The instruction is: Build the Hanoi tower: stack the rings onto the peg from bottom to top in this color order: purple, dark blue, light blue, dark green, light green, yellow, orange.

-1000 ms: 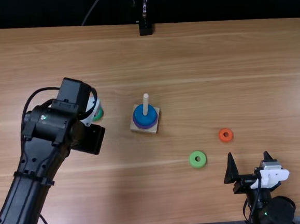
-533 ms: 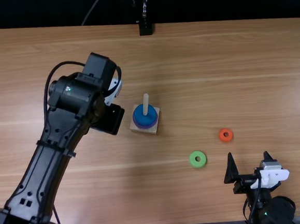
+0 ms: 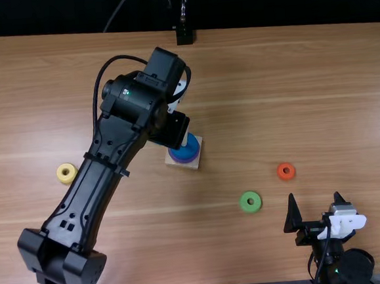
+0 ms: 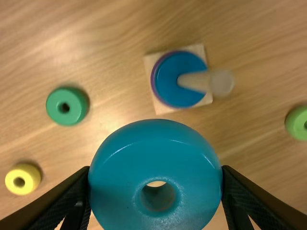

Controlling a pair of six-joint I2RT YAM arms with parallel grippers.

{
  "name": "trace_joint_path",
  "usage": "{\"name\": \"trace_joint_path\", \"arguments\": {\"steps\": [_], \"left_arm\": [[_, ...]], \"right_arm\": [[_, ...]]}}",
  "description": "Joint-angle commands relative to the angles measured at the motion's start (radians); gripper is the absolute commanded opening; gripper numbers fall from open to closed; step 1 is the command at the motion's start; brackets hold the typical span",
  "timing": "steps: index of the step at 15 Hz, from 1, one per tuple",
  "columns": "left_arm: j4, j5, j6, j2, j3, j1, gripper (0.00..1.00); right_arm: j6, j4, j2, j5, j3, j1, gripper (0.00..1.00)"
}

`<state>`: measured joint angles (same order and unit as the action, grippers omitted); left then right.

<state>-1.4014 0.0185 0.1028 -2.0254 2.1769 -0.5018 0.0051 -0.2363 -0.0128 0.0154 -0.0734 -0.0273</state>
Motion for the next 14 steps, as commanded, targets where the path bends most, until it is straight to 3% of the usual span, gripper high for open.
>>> {"name": "trace_joint_path", "arguments": {"steps": [1, 5, 14], "left_arm": [[-0.001, -0.004, 0.021, -0.032, 0.072, -0.02, 0.09], [-0.001, -0.013, 0.059, -0.081, 0.149, -0.03, 0.09], [-0.001, -0.013, 0.059, -0.133, 0.212, -0.055, 0.09]], "right_arm": [[0.002, -0.074, 0.013, 0.003, 0.053, -0.013, 1.0], [0.002, -0.074, 0.013, 0.003, 0.053, -0.011, 1.0], [0.002, -0.074, 0.013, 0.003, 0.053, -0.011, 1.0]]}}
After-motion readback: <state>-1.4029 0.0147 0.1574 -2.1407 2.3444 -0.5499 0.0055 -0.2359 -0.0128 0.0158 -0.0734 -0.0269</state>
